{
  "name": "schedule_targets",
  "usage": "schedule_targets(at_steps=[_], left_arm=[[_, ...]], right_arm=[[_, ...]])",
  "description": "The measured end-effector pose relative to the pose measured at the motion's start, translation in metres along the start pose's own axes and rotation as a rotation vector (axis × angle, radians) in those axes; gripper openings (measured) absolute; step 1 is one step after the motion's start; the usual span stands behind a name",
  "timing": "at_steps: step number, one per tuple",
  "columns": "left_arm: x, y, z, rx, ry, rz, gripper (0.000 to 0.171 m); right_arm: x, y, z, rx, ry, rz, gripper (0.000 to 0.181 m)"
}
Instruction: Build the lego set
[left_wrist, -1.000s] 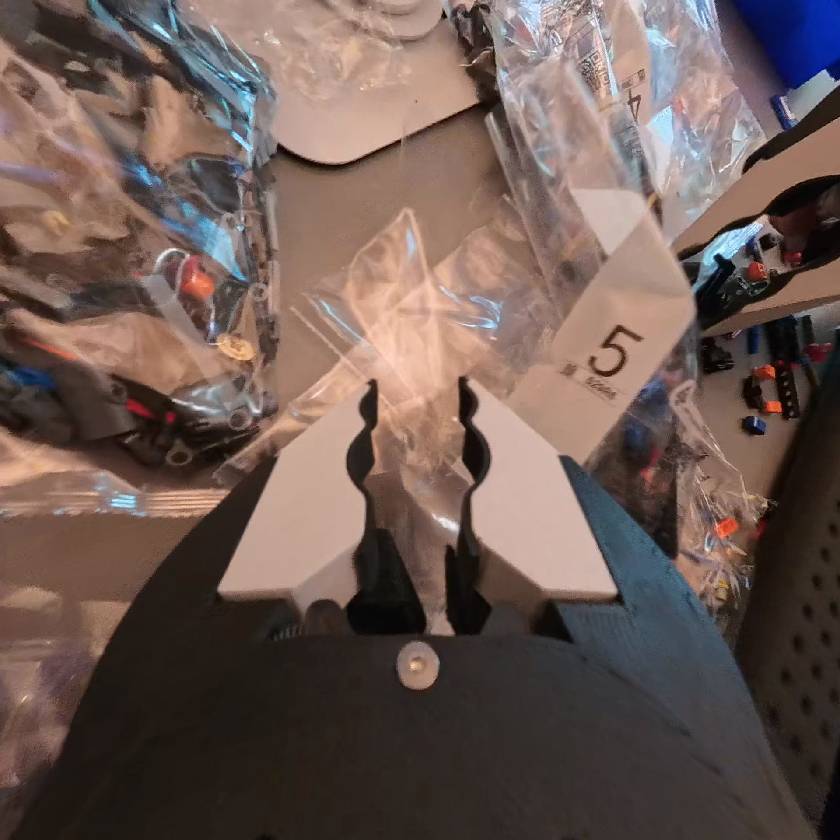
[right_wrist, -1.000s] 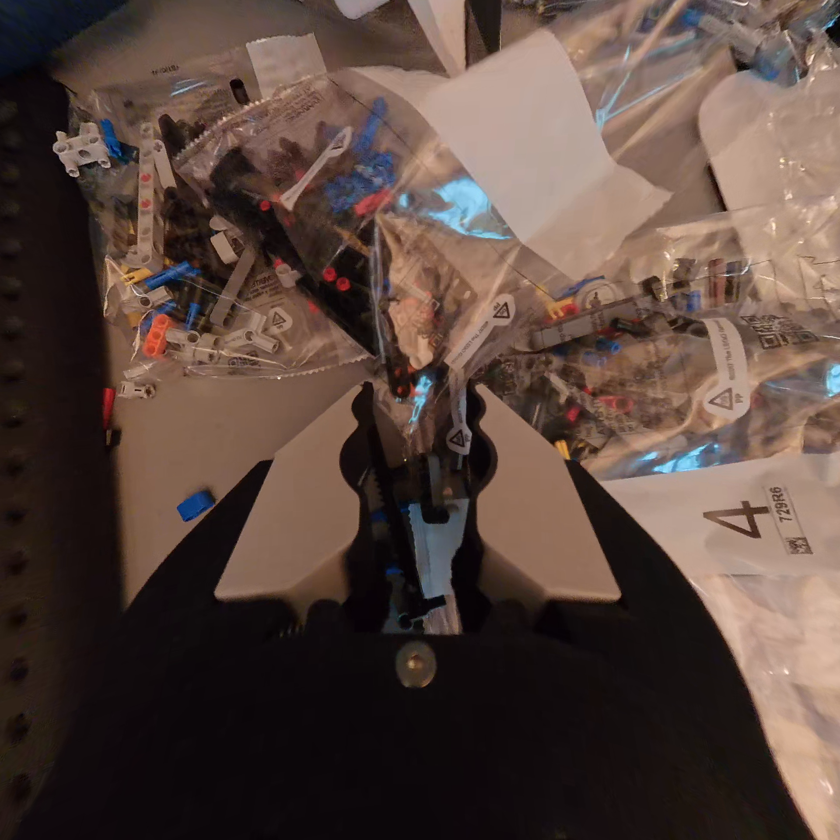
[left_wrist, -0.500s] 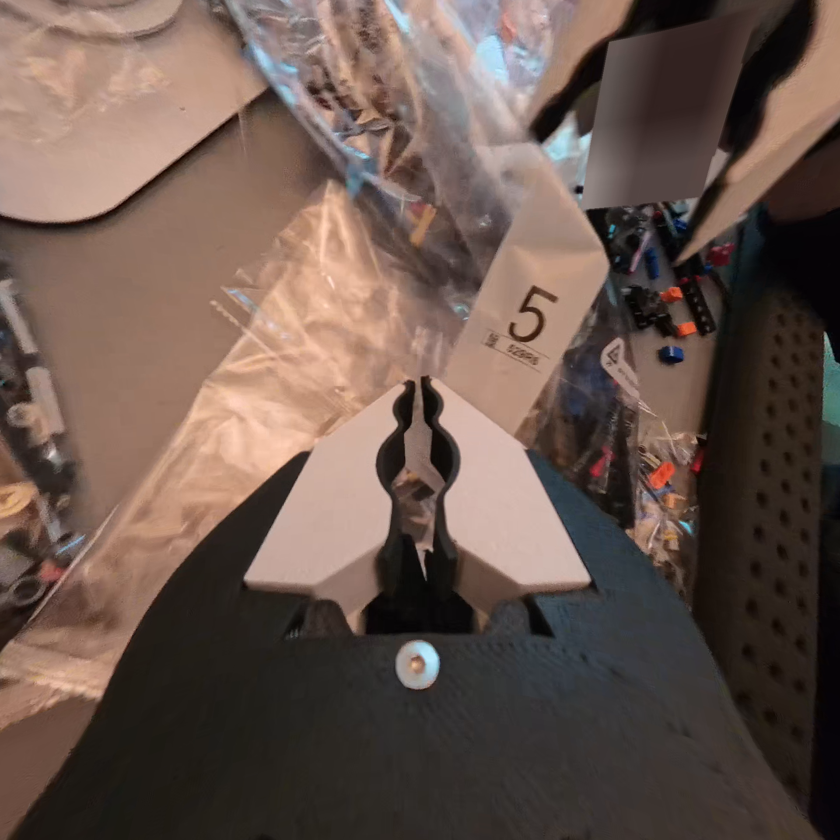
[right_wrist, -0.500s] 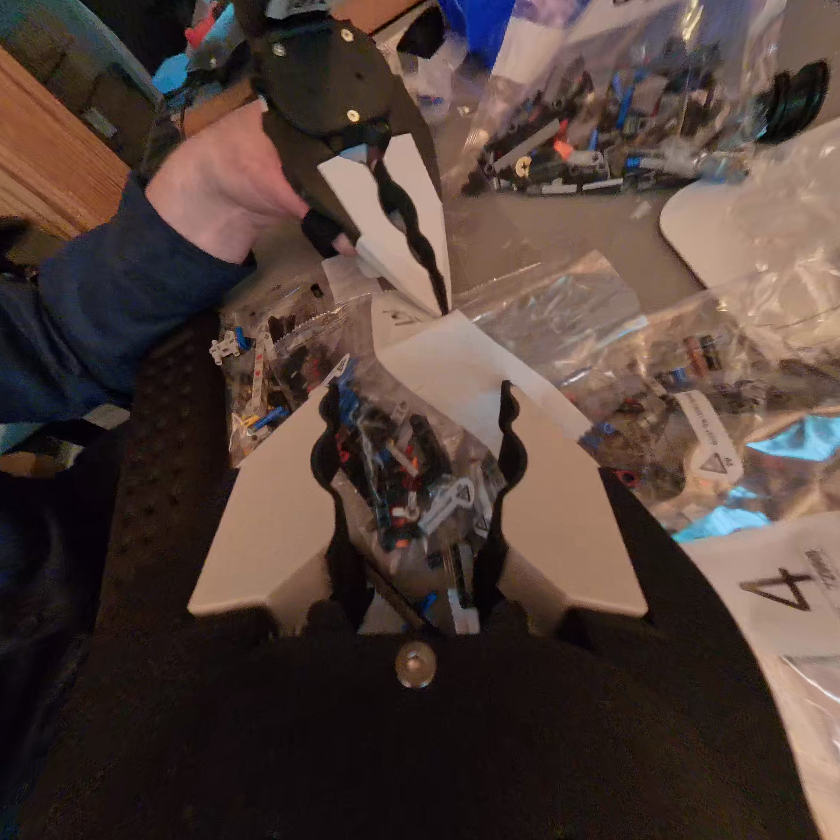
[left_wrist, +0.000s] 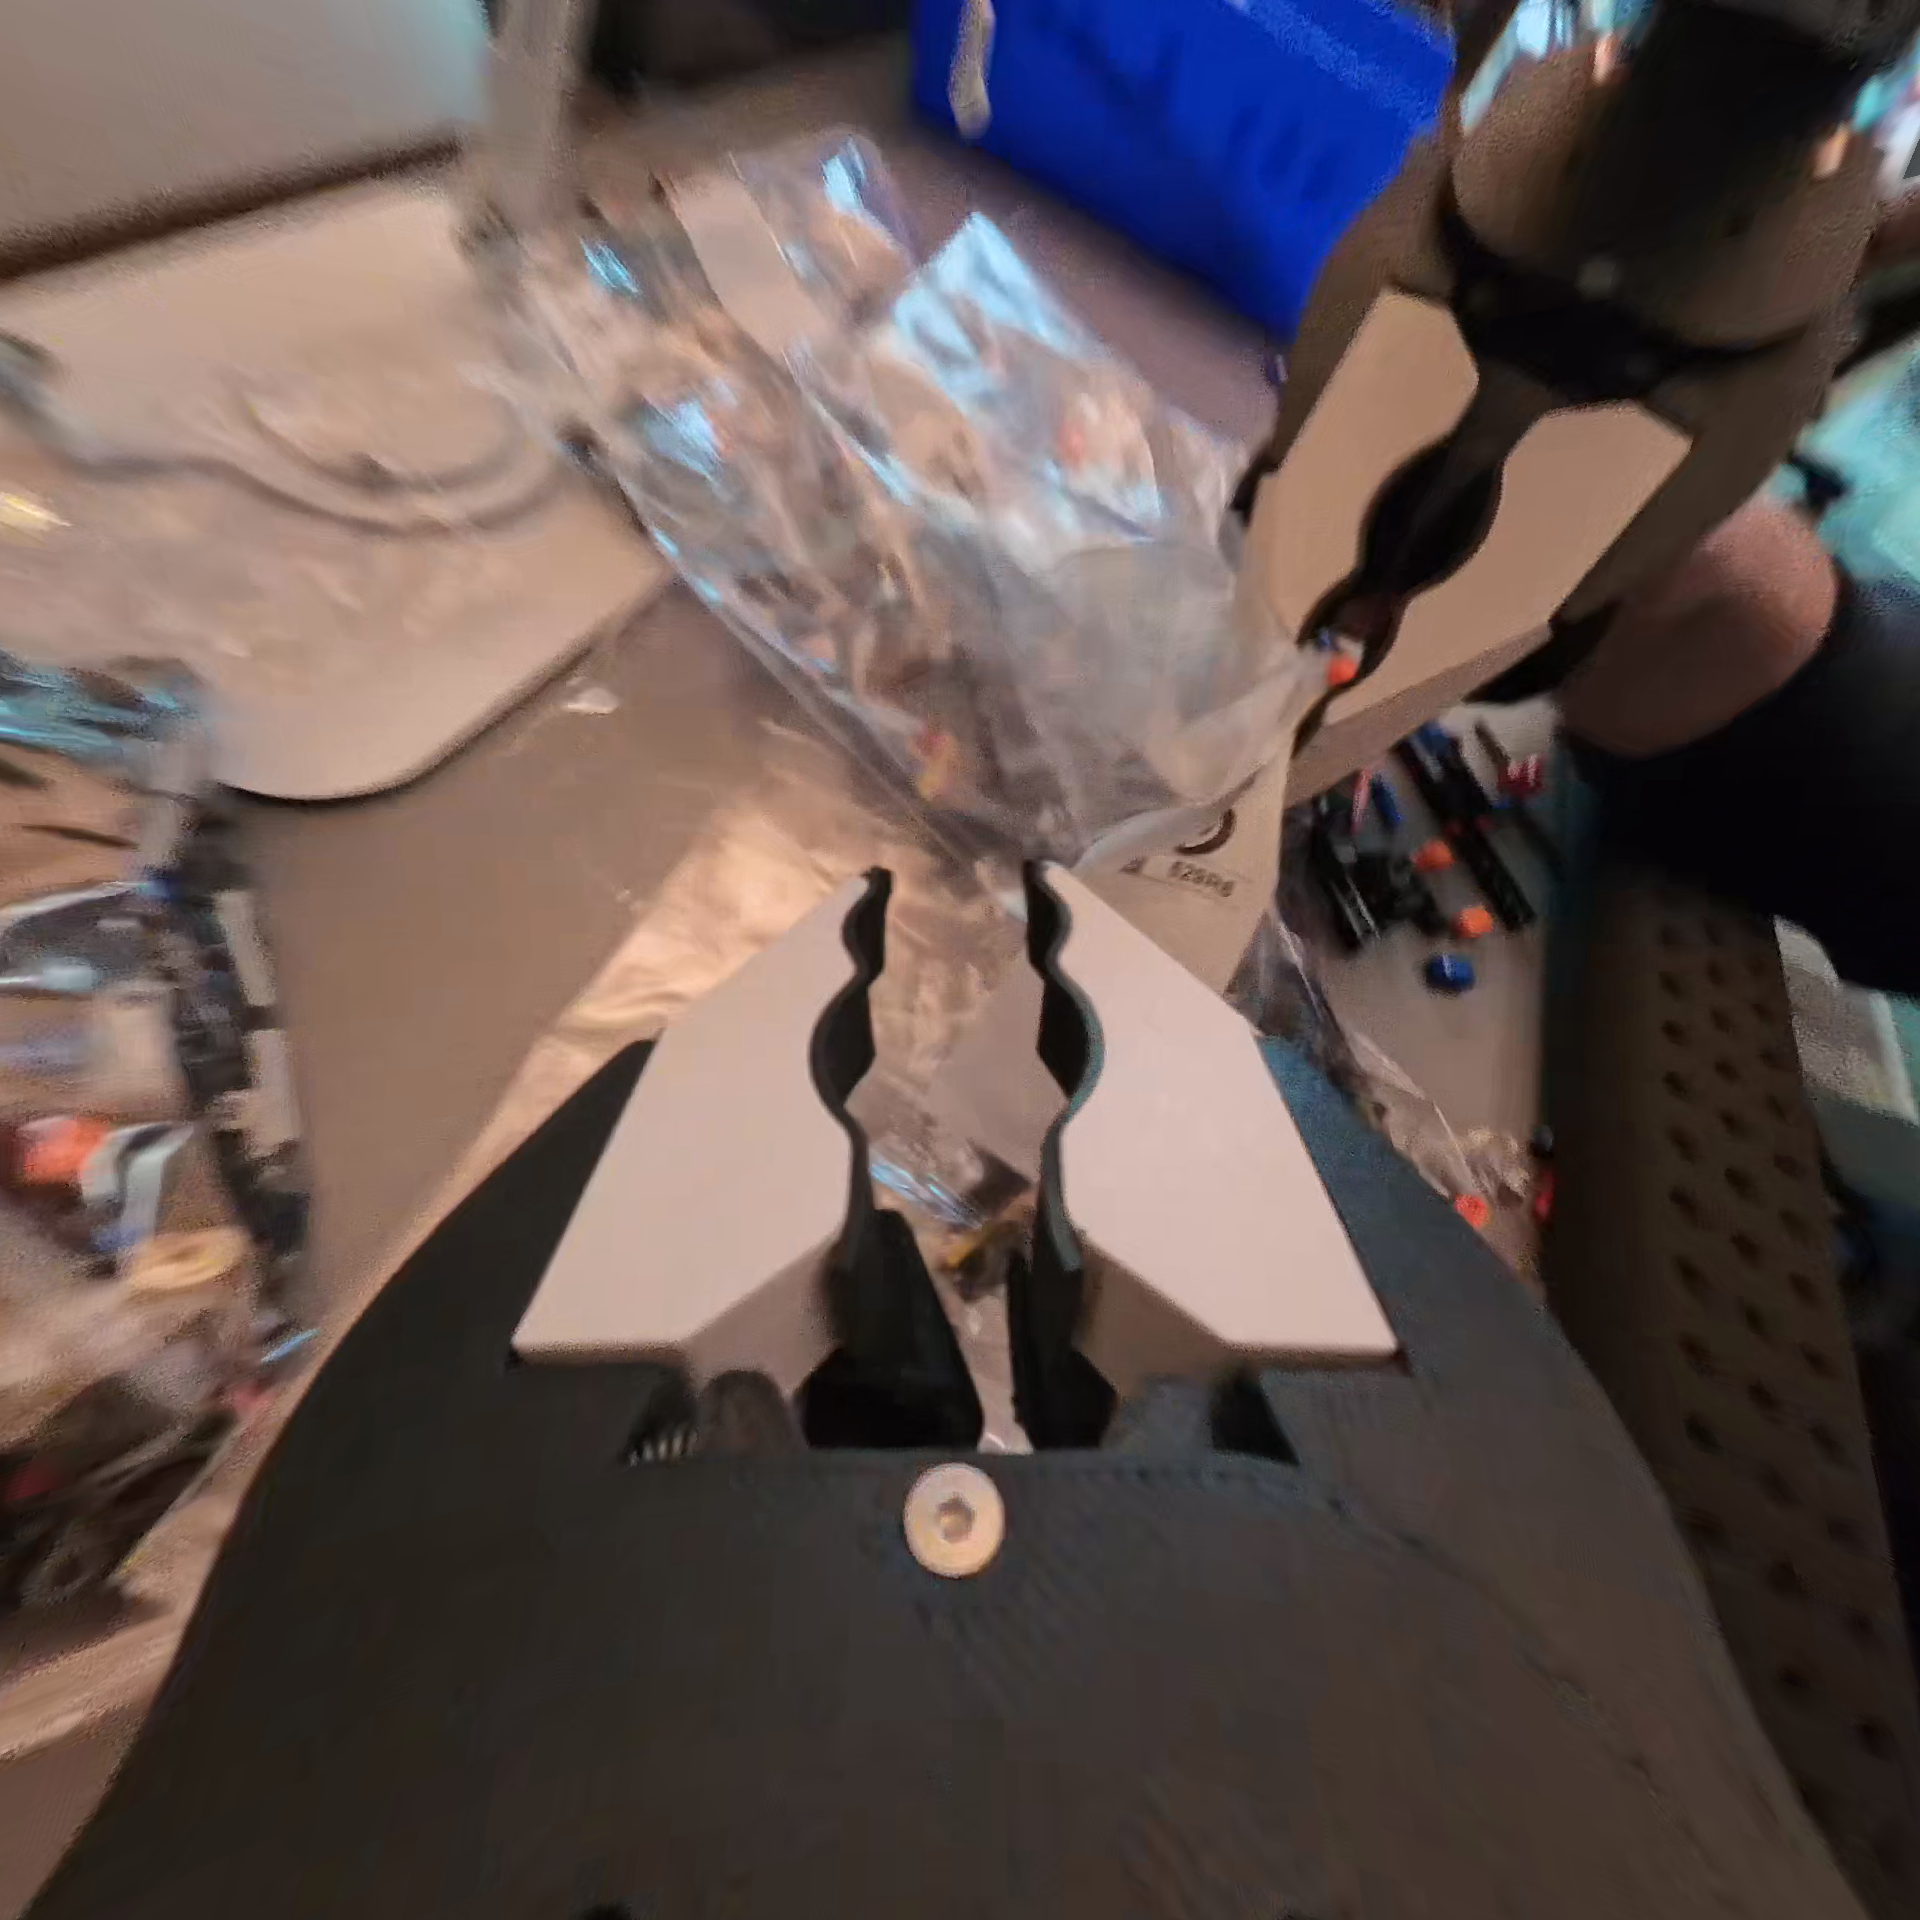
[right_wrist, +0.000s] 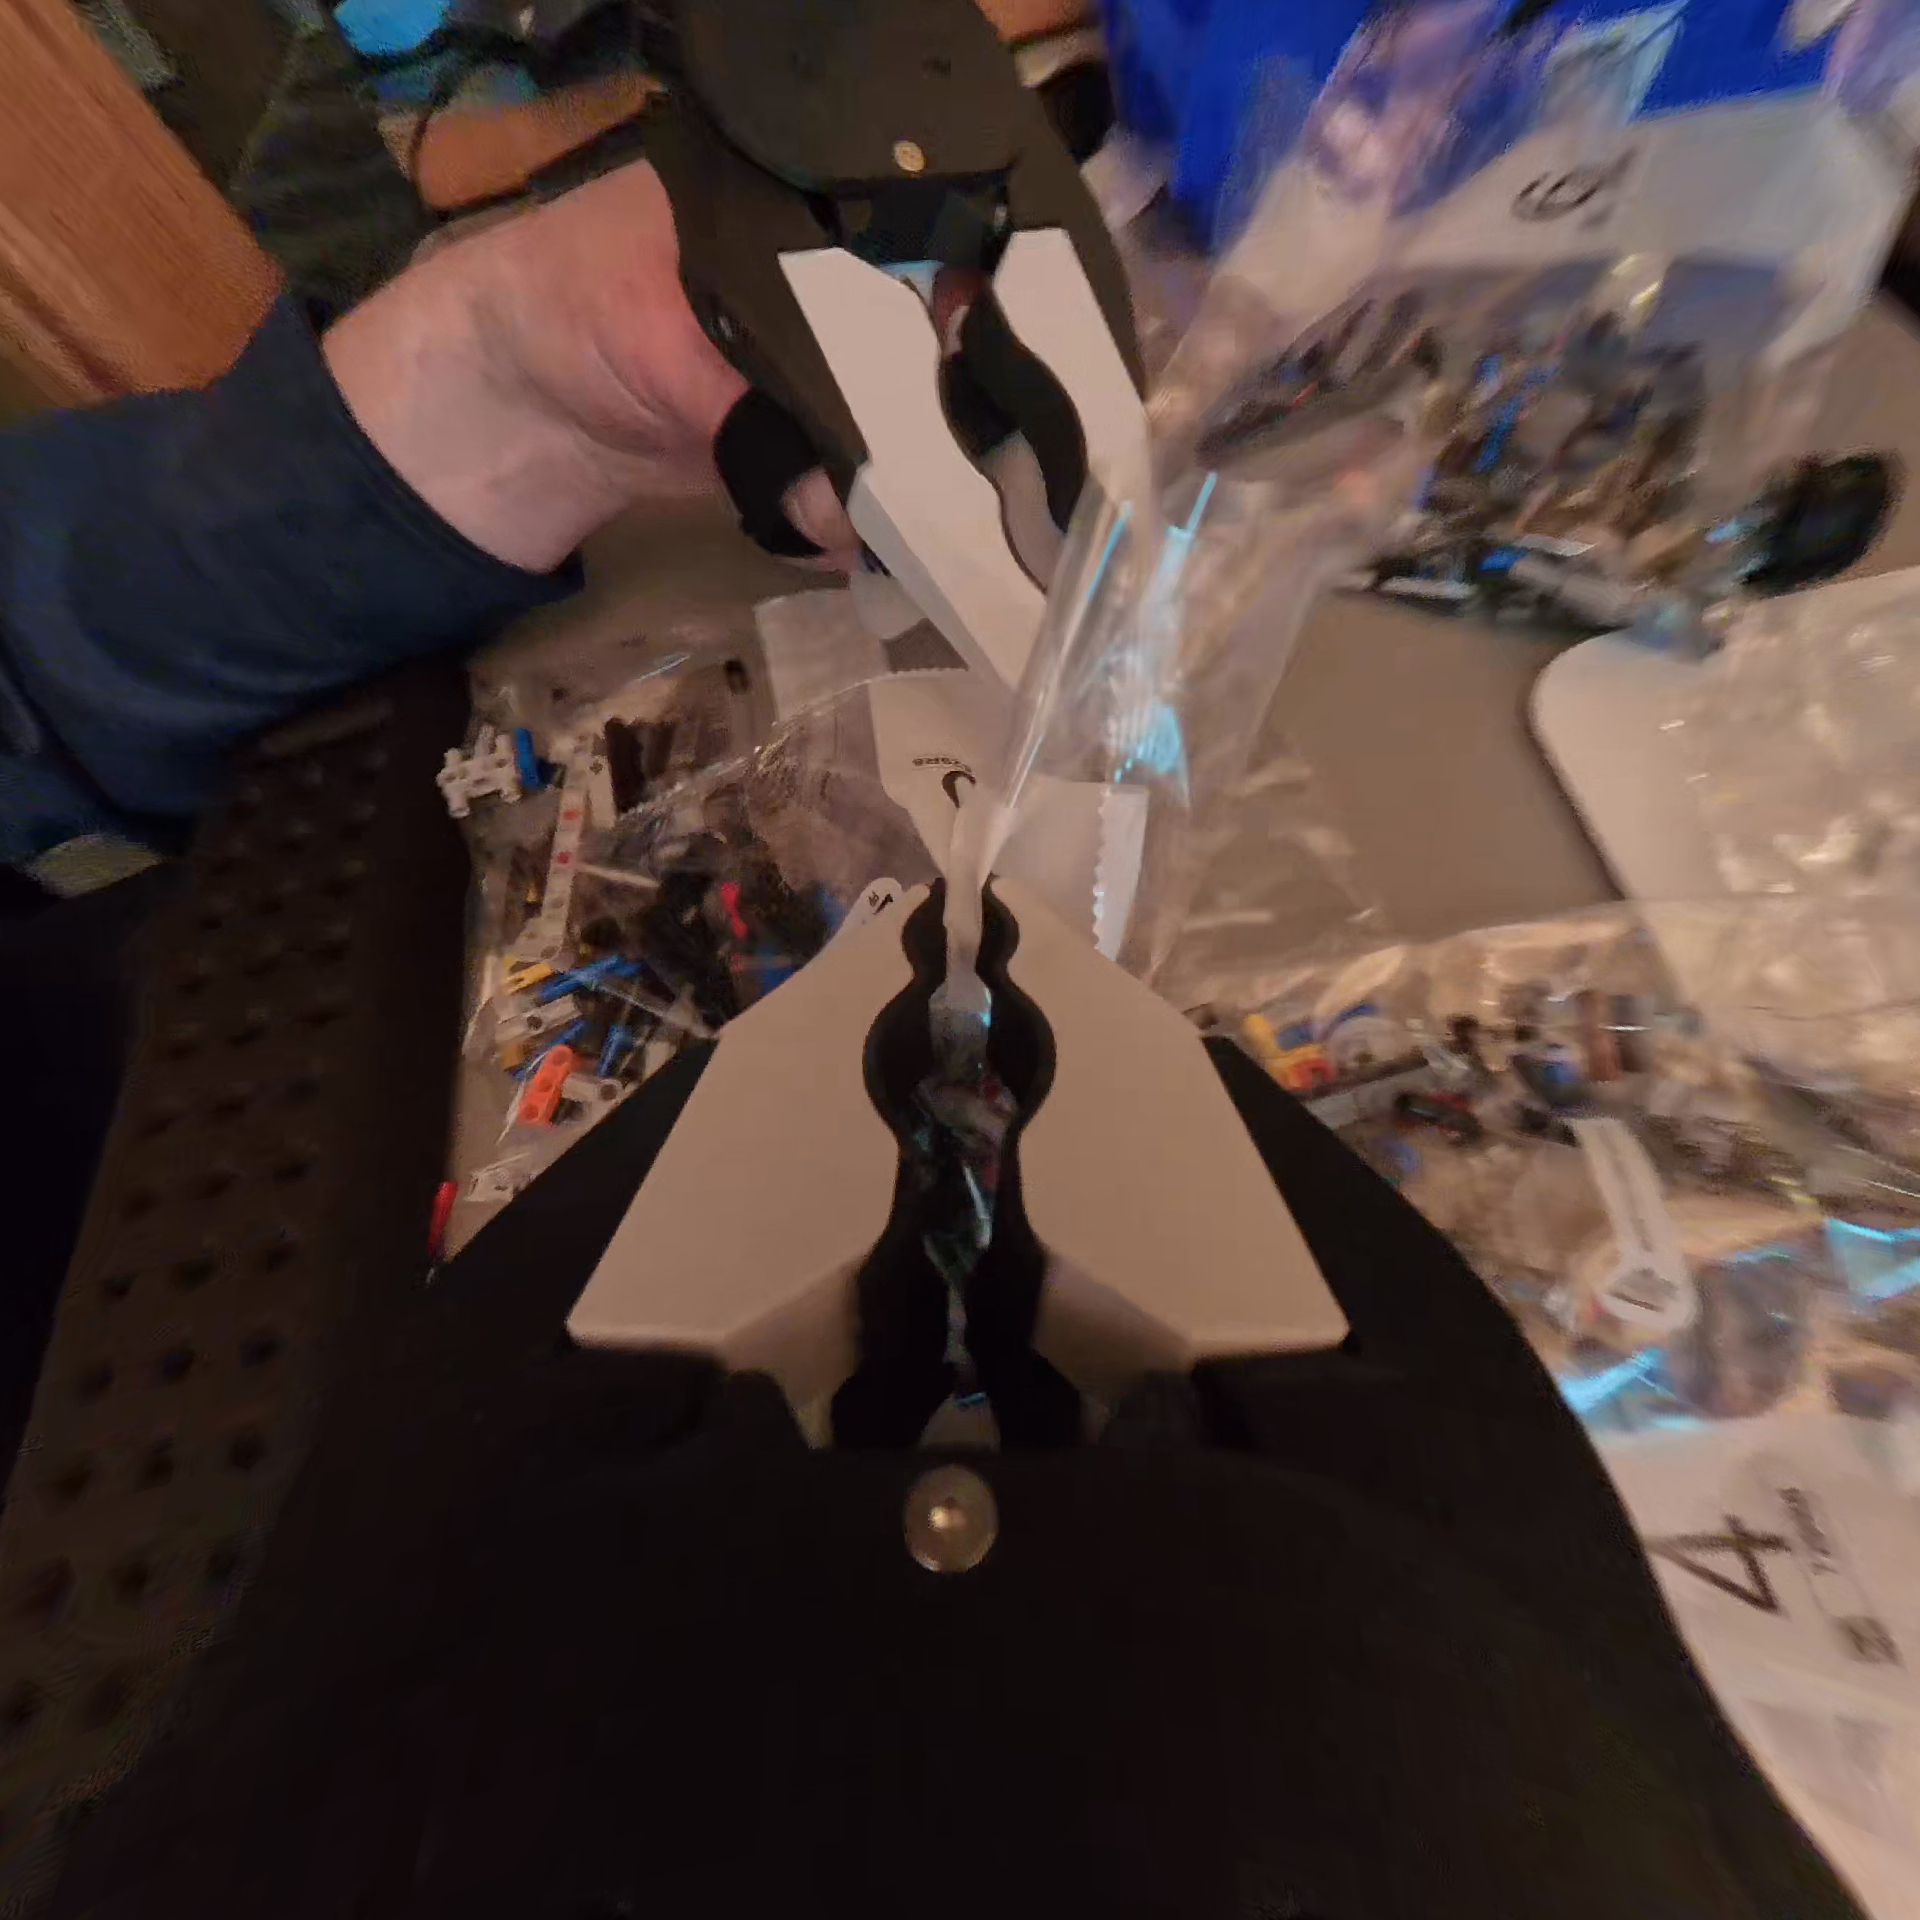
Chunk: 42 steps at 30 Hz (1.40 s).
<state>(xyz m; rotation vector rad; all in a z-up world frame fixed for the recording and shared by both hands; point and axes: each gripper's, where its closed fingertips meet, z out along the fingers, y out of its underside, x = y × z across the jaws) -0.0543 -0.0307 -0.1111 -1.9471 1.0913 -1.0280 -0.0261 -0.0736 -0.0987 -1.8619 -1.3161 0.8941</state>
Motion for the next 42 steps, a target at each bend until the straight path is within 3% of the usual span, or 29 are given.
schedule_targets(at_steps=[5, 10, 12, 14, 17, 23, 28, 34, 38, 42], left_arm=[[-0.027, -0.026, -0.038, 0.208, -0.082, -0.087, 0.060], [0.006, -0.033, -0.032, 0.260, 0.187, -0.163, 0.084], [0.024, -0.034, -0.023, 0.250, 0.267, -0.127, 0.065], [0.037, -0.027, -0.014, 0.197, 0.313, -0.077, 0.035], [0.042, -0.026, -0.014, 0.196, 0.266, 0.068, 0.005], [0.048, -0.028, -0.025, 0.202, 0.153, 0.328, 0.002], [0.052, -0.023, -0.028, 0.215, 0.157, 0.406, 0.000], [0.057, -0.022, -0.028, 0.223, 0.160, 0.453, 0.000], [0.058, -0.025, -0.028, 0.243, 0.153, 0.458, 0.000], [0.056, -0.028, -0.031, 0.253, 0.128, 0.474, 0.000]], right_arm=[[0.007, -0.025, -0.025, 0.154, 0.121, -0.097, 0.000], [0.006, -0.038, -0.037, 0.238, 0.176, -0.158, 0.000], [0.005, -0.038, -0.039, 0.243, 0.197, -0.191, 0.000], [0.007, -0.031, -0.034, 0.200, 0.200, -0.188, 0.003], [0.010, -0.026, -0.034, 0.184, 0.185, -0.157, 0.021], [0.012, -0.027, -0.061, 0.265, 0.099, -0.068, 0.044], [0.015, -0.039, -0.086, 0.353, 0.145, -0.095, 0.039], [0.024, -0.036, -0.098, 0.349, 0.180, -0.077, 0.048], [0.010, -0.029, -0.084, 0.288, 0.113, -0.108, 0.012], [0.021, -0.039, -0.098, 0.337, 0.241, -0.146, 0.017]])
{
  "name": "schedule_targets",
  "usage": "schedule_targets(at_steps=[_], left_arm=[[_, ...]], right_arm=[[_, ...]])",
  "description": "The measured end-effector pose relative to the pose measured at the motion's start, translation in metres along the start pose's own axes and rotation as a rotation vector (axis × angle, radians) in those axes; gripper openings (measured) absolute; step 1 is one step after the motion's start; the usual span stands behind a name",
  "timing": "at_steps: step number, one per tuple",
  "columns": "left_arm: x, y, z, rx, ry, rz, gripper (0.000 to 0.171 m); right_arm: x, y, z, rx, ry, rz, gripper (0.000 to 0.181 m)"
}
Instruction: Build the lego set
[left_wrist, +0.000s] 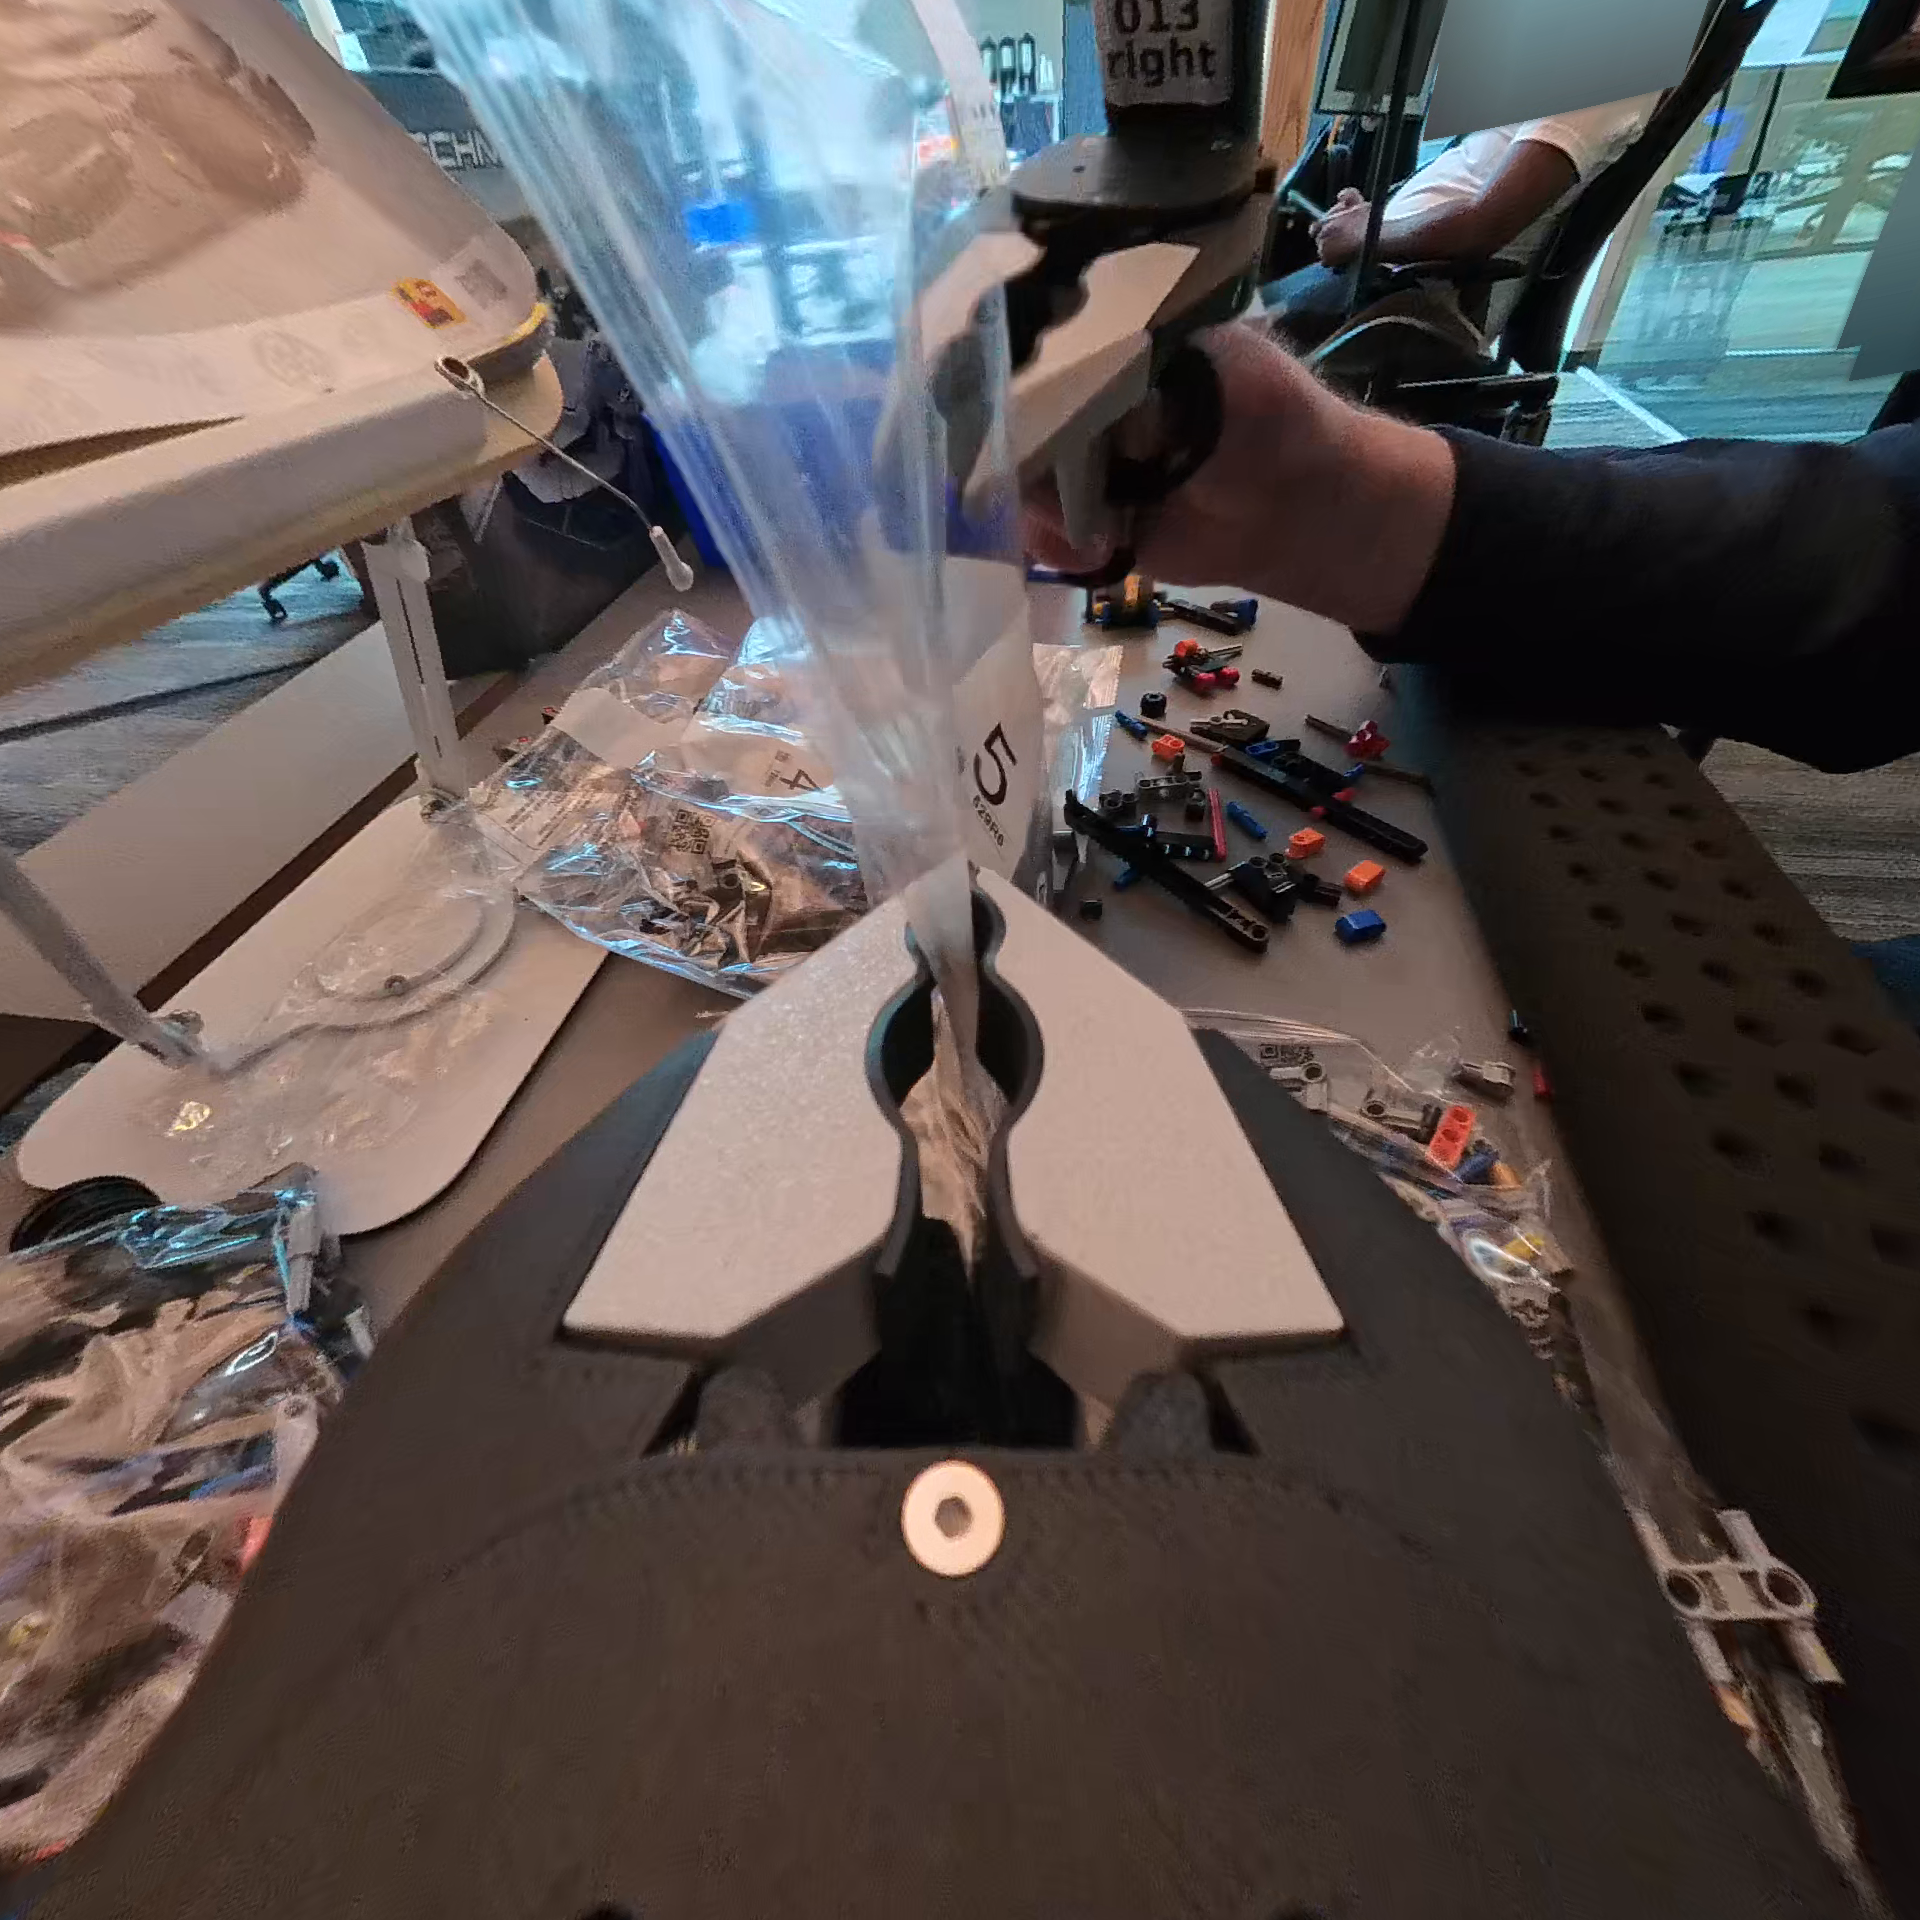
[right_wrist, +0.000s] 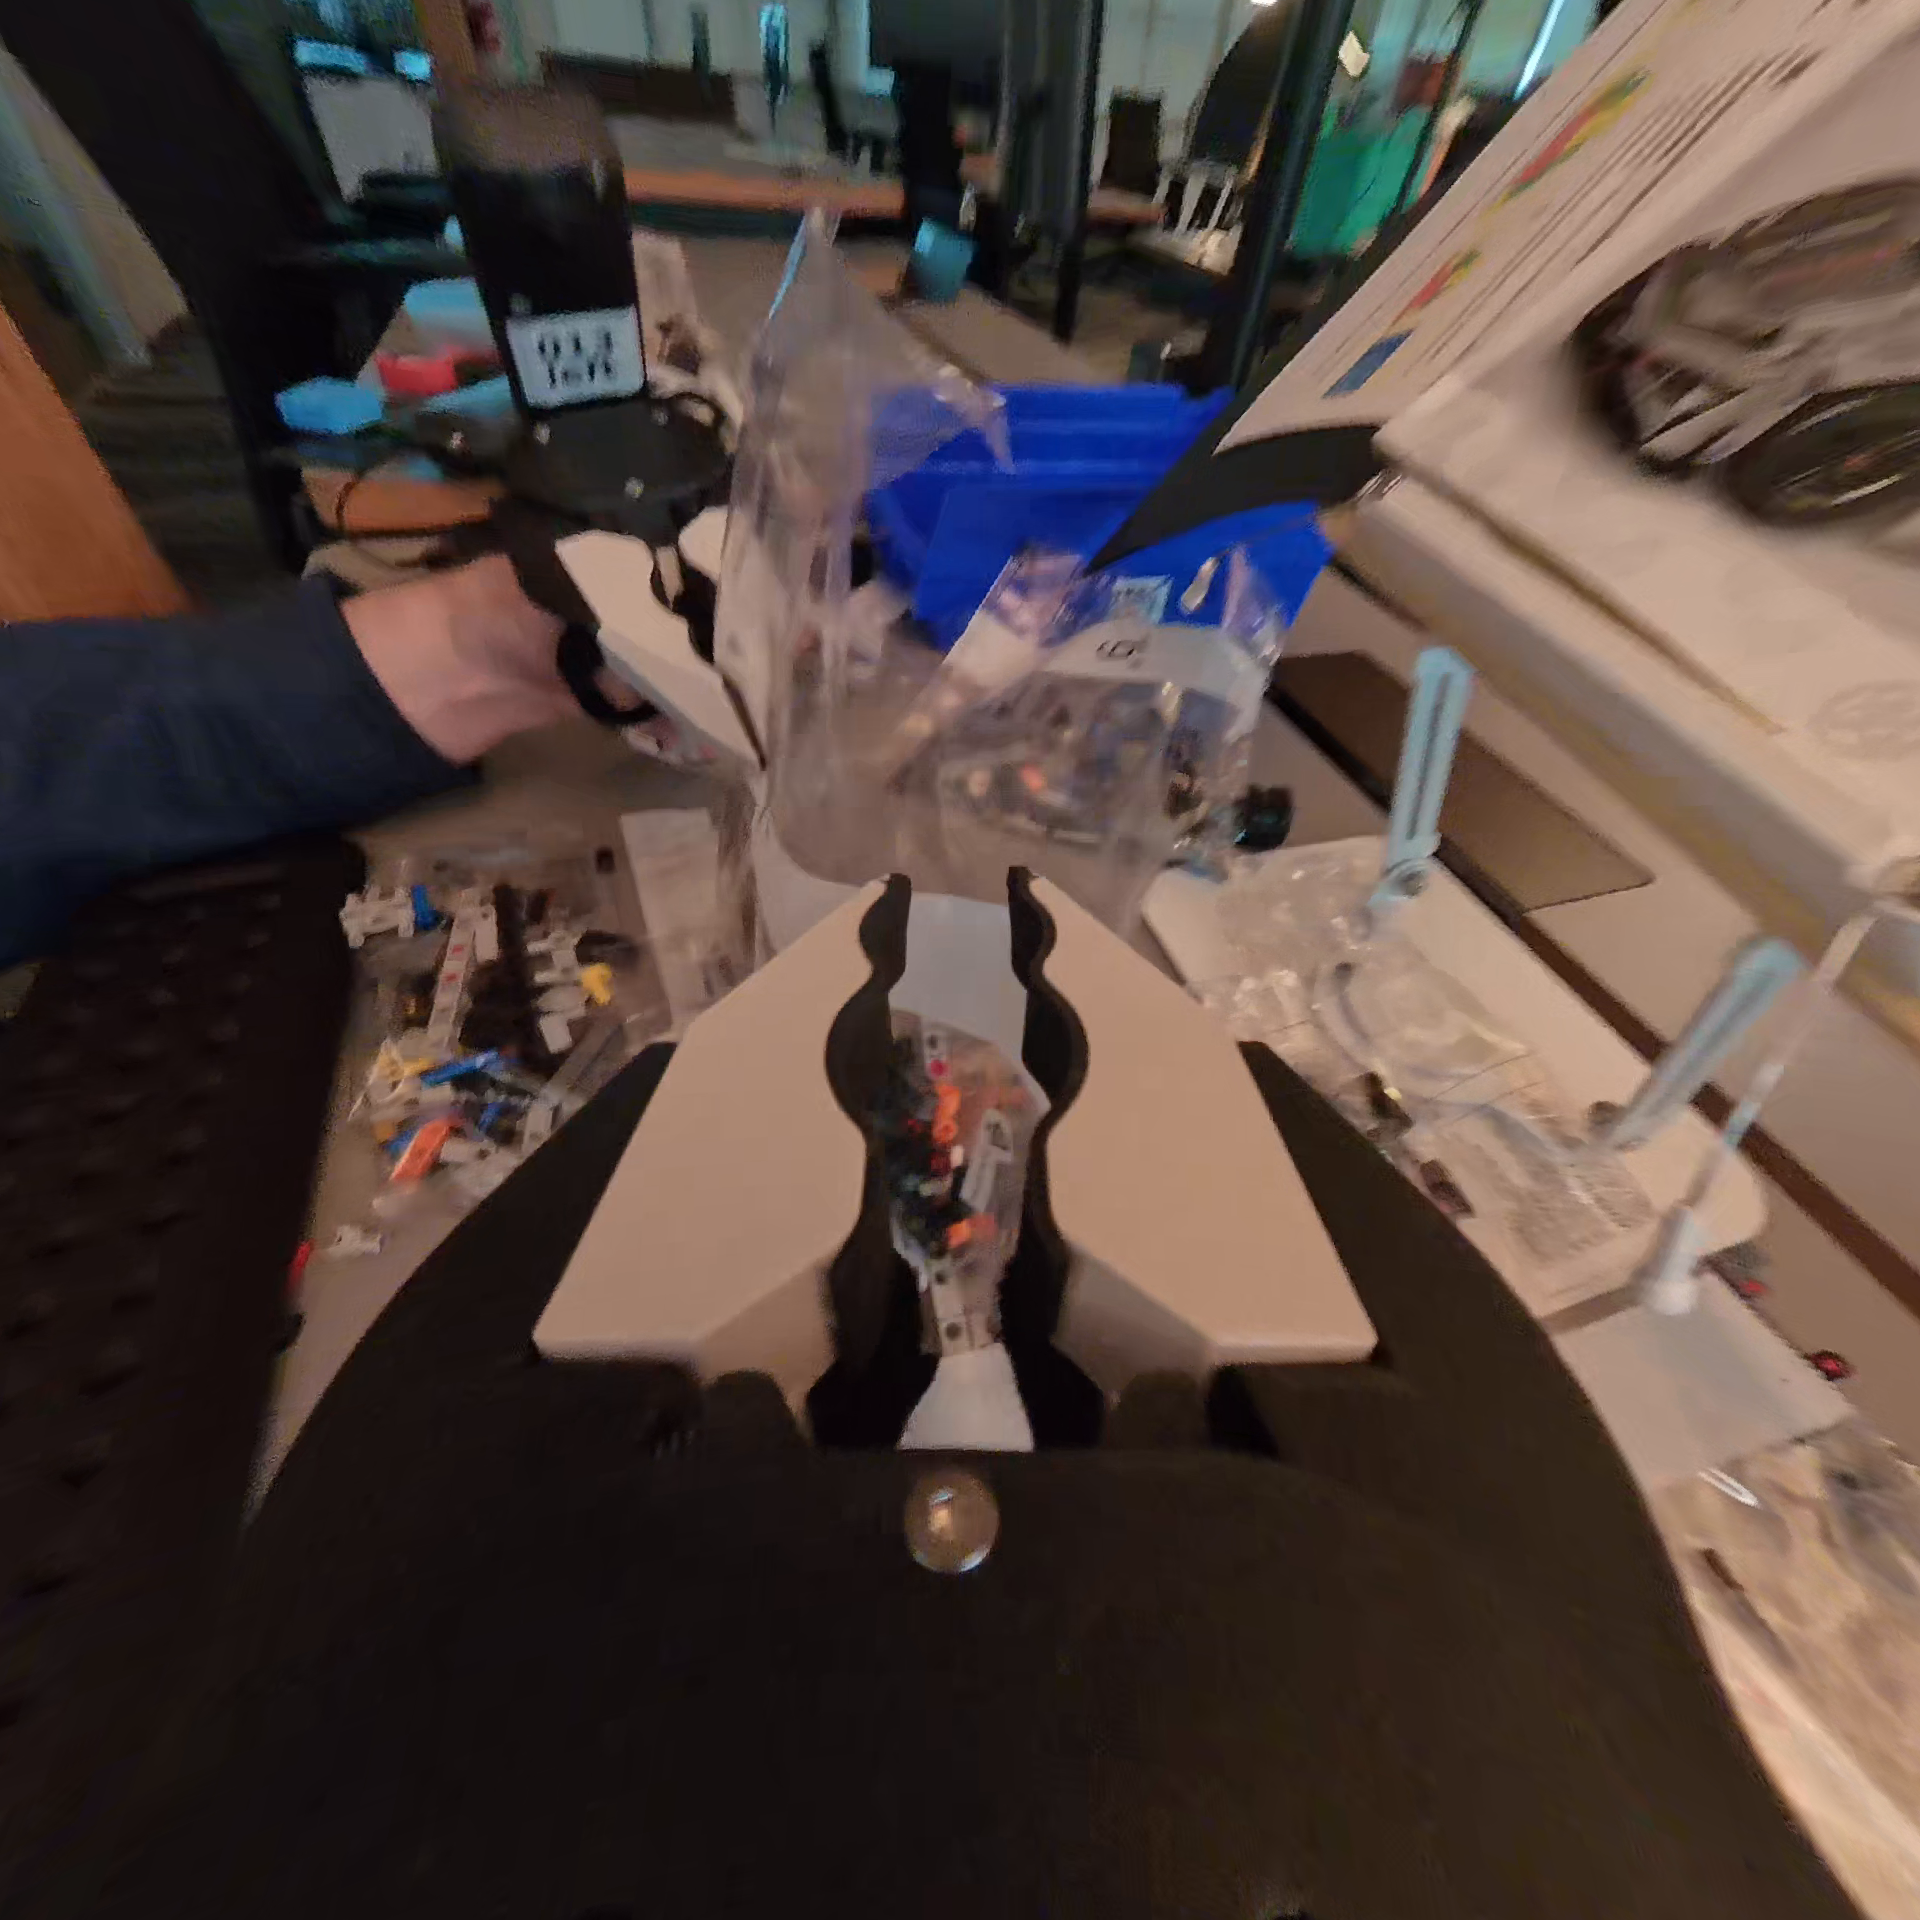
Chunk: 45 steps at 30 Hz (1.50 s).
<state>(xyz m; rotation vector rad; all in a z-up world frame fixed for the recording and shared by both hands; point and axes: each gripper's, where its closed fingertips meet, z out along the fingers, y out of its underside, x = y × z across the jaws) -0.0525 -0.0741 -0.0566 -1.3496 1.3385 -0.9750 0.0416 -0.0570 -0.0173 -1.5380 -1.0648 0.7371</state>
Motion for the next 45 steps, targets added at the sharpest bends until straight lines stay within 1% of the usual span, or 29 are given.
schedule_targets(at_steps=[1, 3, 5, 7, 8, 9, 10, 11, 15, 17, 18, 19, 20, 22, 23, 25, 26, 27, 29, 32, 35, 37, 40, 42, 43, 45], left_arm=[[0.001, -0.001, -0.001, 0.007, 0.005, 0.003, 0.000], [0.001, -0.003, -0.003, 0.018, 0.002, 0.008, 0.000], [0.005, -0.003, -0.002, 0.020, 0.025, 0.011, 0.000], [0.005, -0.001, 0.000, 0.013, 0.024, 0.020, 0.000], [0.007, -0.001, 0.000, 0.011, 0.034, 0.019, 0.000], [0.007, 0.000, 0.000, 0.010, 0.034, 0.016, 0.000], [0.004, 0.000, -0.001, 0.008, 0.019, 0.015, 0.000], [0.001, 0.001, -0.002, 0.003, 0.001, 0.018, 0.000], [-0.013, -0.002, -0.009, 0.036, -0.067, 0.002, 0.000], [-0.013, -0.002, -0.009, 0.047, -0.060, -0.009, 0.000], [-0.012, -0.001, -0.007, 0.040, -0.054, -0.010, 0.000], [-0.011, 0.002, -0.004, 0.023, -0.052, -0.003, 0.000], [-0.012, 0.003, -0.003, 0.010, -0.062, 0.006, 0.000], [-0.013, 0.002, -0.005, 0.017, -0.062, 0.000, 0.000], [-0.013, 0.002, -0.007, 0.019, -0.062, 0.000, 0.000], [-0.013, 0.001, -0.008, 0.024, -0.062, -0.002, 0.000], [-0.012, 0.001, -0.007, 0.024, -0.055, -0.005, 0.000], [-0.011, 0.001, -0.006, 0.019, -0.049, -0.005, 0.000], [-0.009, 0.002, -0.004, 0.012, -0.042, -0.003, 0.000], [-0.007, 0.003, 0.000, 0.002, -0.027, -0.005, 0.000], [-0.005, 0.004, 0.001, -0.010, -0.015, -0.004, 0.000], [-0.005, 0.003, 0.000, -0.007, -0.016, -0.002, 0.000], [-0.004, 0.002, 0.000, -0.004, -0.018, 0.002, 0.000], [-0.004, 0.003, 0.000, -0.004, -0.016, -0.001, 0.000], [-0.004, 0.003, 0.000, -0.003, -0.014, -0.001, 0.000], [-0.004, 0.003, 0.000, -0.003, -0.014, -0.003, 0.000]], right_arm=[[0.007, -0.007, -0.007, 0.039, 0.037, 0.005, 0.020], [0.023, -0.014, -0.019, 0.101, 0.102, 0.040, 0.036], [0.035, -0.004, -0.017, 0.081, 0.124, 0.101, 0.040], [0.032, 0.012, -0.004, 0.013, 0.064, 0.140, 0.027], [0.029, 0.017, 0.002, -0.009, 0.038, 0.151, 0.028], [0.023, 0.021, 0.006, -0.025, -0.008, 0.160, 0.017], [0.014, 0.022, 0.010, -0.036, -0.066, 0.160, 0.000], [0.009, 0.024, 0.011, -0.048, -0.089, 0.158, 0.000], [0.012, 0.020, -0.006, -0.042, -0.062, 0.151, 0.000], [0.008, 0.016, -0.010, -0.009, -0.094, 0.176, 0.000], [0.003, 0.018, -0.008, -0.029, -0.113, 0.174, 0.000], [0.003, 0.023, -0.007, -0.064, -0.094, 0.155, 0.000], [0.003, 0.023, -0.007, -0.069, -0.084, 0.139, 0.000], [-0.003, 0.022, -0.011, -0.071, -0.112, 0.154, 0.000], [-0.002, 0.024, -0.014, -0.088, -0.097, 0.148, 0.000], [0.004, 0.031, -0.028, -0.138, -0.026, 0.139, 0.021], [0.002, 0.035, -0.038, -0.171, -0.020, 0.133, 0.025], [-0.004, 0.039, -0.049, -0.204, -0.022, 0.112, 0.029], [-0.020, 0.058, -0.072, -0.302, -0.049, 0.066, 0.030], [-0.058, 0.098, -0.098, -0.465, -0.170, 0.007, 0.032], [-0.086, 0.139, -0.105, -0.633, -0.247, -0.040, 0.035], [-0.089, 0.161, -0.104, -0.718, -0.244, -0.072, 0.033], [-0.100, 0.172, -0.093, -0.731, -0.298, -0.084, 0.029], [-0.102, 0.171, -0.090, -0.737, -0.311, -0.089, 0.019], [-0.101, 0.171, -0.090, -0.738, -0.302, -0.106, 0.006], [-0.102, 0.170, -0.091, -0.746, -0.314, -0.112, 0.000]])
